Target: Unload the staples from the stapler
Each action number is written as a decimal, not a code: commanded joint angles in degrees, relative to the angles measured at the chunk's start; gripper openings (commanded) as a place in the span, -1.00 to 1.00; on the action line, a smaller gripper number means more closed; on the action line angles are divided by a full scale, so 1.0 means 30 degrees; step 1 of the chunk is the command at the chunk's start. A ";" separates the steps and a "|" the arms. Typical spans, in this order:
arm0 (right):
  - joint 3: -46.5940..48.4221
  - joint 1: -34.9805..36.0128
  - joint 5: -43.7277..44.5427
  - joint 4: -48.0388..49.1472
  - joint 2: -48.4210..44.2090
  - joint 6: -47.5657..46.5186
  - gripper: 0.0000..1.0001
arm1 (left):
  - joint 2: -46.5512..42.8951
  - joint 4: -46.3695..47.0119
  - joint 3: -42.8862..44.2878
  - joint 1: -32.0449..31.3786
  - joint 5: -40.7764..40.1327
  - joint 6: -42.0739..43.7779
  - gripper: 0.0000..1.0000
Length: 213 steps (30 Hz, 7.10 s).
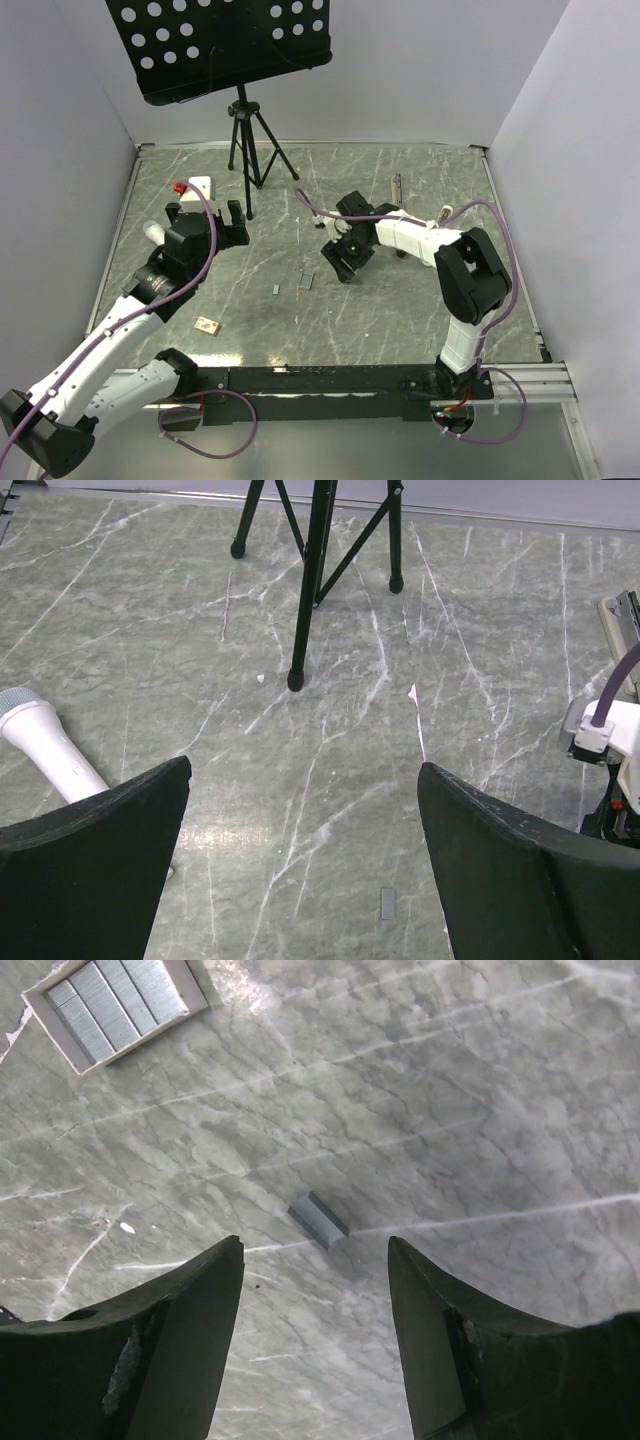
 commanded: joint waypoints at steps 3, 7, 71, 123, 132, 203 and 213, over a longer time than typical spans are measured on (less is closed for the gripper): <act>0.0765 0.0237 -0.0531 0.0501 0.0953 -0.0714 0.34 | -0.0180 0.0765 0.0032 -0.0009 0.0182 0.0002 0.99; 0.0795 0.0354 -0.0384 0.0414 0.1248 -0.0480 0.33 | -0.0092 0.0706 0.0062 -0.0009 0.0153 0.0002 0.99; 0.1404 0.2522 0.3485 0.0004 0.0164 0.0635 -0.46 | -0.2171 0.1467 -0.0612 -0.0038 -0.1282 -0.0057 0.99; 0.4984 0.5921 0.2456 0.0471 0.3943 -0.0597 -0.38 | -0.5571 0.2991 -0.2019 -0.0038 -0.3832 0.0060 0.99; 0.4632 0.6038 0.3718 0.0853 0.3856 -0.0567 -0.47 | -0.5454 0.2991 -0.2019 -0.0038 -0.3715 0.0090 0.99; 0.4486 0.6273 0.4831 0.0853 0.3738 -0.0157 -0.27 | -0.5571 0.3079 -0.2106 -0.0009 -0.3803 -0.0028 0.99; 0.4515 0.6302 0.4890 0.0911 0.3797 -0.0099 -0.22 | -0.5600 0.3108 -0.2106 -0.0009 -0.3803 -0.0028 0.99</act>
